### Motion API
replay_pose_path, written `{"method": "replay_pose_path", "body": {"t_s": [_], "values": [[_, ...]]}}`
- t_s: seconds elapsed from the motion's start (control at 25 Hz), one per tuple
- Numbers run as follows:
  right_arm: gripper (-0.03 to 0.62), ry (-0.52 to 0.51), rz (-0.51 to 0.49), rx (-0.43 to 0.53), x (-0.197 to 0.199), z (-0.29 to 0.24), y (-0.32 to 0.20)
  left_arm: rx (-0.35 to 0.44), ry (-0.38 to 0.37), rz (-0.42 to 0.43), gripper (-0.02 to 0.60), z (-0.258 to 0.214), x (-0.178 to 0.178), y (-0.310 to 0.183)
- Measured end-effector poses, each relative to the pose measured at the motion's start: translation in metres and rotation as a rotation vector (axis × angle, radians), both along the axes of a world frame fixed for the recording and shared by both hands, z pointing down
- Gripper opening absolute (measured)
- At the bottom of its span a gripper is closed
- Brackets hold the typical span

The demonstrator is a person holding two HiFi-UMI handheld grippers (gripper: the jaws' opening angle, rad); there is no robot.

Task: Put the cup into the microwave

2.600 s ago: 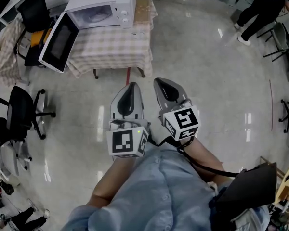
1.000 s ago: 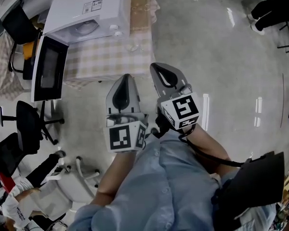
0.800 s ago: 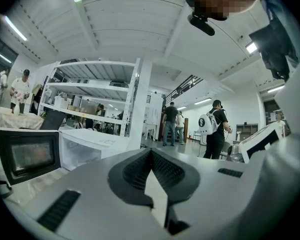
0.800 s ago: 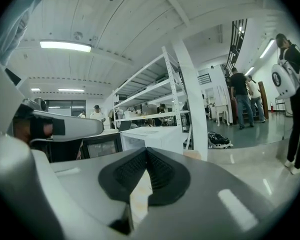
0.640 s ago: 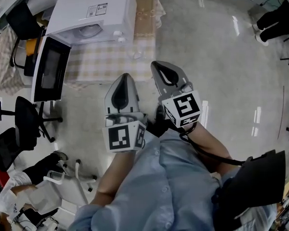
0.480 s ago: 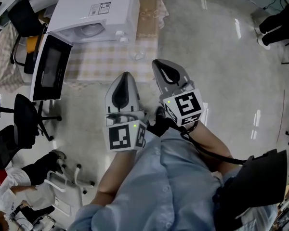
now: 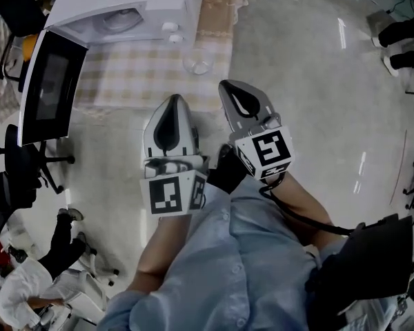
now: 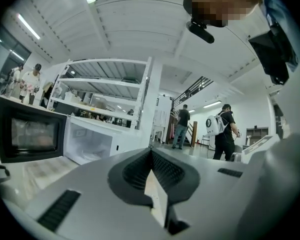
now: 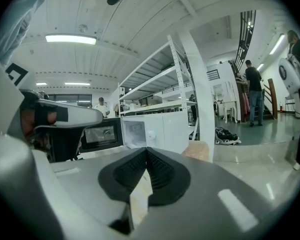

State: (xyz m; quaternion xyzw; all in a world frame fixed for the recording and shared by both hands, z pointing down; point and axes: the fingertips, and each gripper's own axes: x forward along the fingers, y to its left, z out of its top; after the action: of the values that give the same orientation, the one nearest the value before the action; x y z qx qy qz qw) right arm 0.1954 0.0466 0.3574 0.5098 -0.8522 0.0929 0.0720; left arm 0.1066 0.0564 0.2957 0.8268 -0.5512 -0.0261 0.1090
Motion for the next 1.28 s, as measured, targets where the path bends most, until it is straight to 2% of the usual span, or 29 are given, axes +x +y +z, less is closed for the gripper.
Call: {"method": "replay_pose_path", "body": {"t_s": [0.16,0.2,0.28,0.36,0.4,0.68,0.96,1.28], "values": [[0.001,-0.006,-0.025,-0.008,-0.005,0.024,-0.008,-0.019,0.012,-0.007,0.008,0.024,-0.006,-0.018],[0.021,-0.002,-0.033,-0.005,-0.007,0.028,-0.01,-0.023,0.017,-0.008,0.008,0.028,-0.007,-0.022],[0.093,0.008,-0.044,-0.001,-0.009,0.034,-0.016,-0.027,0.025,-0.01,0.008,0.034,-0.008,-0.029],[0.208,0.013,-0.05,-0.006,-0.012,0.043,-0.023,-0.031,0.03,-0.011,0.008,0.04,-0.009,-0.036],[0.245,0.015,-0.054,-0.01,-0.014,0.048,-0.027,-0.035,0.032,-0.012,0.008,0.043,-0.01,-0.04],[0.43,0.073,-0.101,-0.103,-0.028,0.086,-0.051,-0.078,0.047,-0.025,0.007,0.061,-0.023,-0.061],[0.469,0.122,-0.117,-0.148,-0.039,0.118,-0.086,-0.117,0.062,-0.02,0.008,0.078,-0.036,-0.087],[0.472,0.186,-0.158,-0.192,-0.056,0.143,-0.115,-0.154,0.057,-0.039,0.008,0.09,-0.057,-0.116]]}}
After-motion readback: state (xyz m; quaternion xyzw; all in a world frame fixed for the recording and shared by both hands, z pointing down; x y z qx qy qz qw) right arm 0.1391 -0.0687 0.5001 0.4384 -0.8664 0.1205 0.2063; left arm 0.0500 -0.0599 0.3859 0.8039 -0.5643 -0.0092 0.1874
